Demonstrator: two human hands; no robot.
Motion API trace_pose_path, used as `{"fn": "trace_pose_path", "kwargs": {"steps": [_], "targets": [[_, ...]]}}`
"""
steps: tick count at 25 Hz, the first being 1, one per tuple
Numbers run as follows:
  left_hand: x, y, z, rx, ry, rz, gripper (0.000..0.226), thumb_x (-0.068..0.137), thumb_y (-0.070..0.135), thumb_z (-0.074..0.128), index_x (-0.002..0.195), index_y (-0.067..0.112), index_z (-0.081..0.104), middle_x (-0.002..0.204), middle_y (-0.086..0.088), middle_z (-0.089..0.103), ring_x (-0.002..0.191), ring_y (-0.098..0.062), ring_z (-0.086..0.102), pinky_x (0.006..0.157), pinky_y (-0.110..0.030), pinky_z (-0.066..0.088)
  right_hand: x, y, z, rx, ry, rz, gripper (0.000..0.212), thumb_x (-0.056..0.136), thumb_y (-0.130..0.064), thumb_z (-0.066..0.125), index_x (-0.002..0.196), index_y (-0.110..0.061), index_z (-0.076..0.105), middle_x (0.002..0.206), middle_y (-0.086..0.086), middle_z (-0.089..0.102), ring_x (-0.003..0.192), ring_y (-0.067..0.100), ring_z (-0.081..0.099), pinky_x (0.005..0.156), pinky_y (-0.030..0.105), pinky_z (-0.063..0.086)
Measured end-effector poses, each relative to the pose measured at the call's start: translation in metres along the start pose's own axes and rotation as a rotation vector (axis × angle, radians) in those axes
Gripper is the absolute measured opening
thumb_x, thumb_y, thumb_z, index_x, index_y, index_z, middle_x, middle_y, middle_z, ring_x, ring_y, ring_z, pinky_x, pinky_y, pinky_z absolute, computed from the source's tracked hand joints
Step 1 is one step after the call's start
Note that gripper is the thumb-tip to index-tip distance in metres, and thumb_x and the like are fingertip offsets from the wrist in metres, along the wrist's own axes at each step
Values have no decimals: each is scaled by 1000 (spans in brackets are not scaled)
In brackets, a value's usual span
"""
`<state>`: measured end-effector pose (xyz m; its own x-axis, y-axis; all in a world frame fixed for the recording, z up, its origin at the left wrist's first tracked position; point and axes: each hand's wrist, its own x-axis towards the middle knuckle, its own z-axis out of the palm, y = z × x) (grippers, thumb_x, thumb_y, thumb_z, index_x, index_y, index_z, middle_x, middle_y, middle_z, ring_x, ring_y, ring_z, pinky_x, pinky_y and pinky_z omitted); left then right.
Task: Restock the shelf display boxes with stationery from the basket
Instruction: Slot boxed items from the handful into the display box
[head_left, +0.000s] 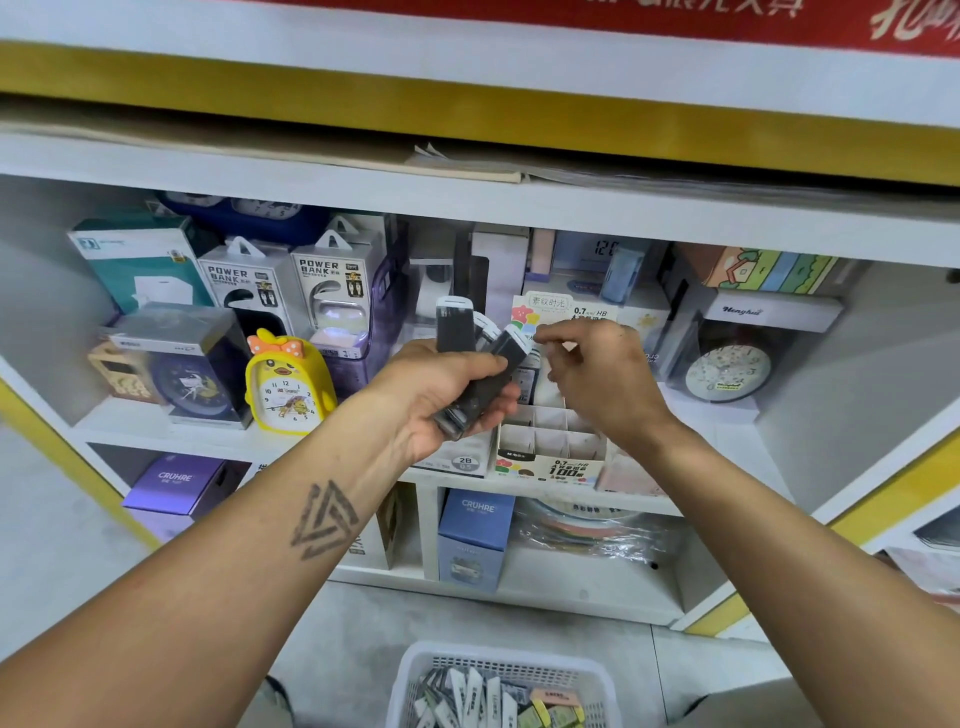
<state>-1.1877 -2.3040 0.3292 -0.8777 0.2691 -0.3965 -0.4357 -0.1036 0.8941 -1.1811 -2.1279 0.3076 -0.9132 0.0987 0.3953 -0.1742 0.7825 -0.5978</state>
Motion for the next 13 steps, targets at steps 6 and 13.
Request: {"fn": "trace_pose_path", "kwargs": {"steps": [6,13], "targets": [[-6,-2,8,-12,-98,-19,16,92,7,65,106,-1,64,81,-24,73,59,-30,72,47,-30,55,-1,-12,-10,751,-162,352,10,92,-10,71,98,-2,69,73,11,72,59,21,66,55,24,54],[2,2,0,-55,113,32,20,98,7,57,117,1,59,84,-22,72,69,-29,72,63,-44,61,3,2,-25,600,-80,295,8,83,4,75,85,-3,74,77,12,74,49,18,60,46,22,47]]}}
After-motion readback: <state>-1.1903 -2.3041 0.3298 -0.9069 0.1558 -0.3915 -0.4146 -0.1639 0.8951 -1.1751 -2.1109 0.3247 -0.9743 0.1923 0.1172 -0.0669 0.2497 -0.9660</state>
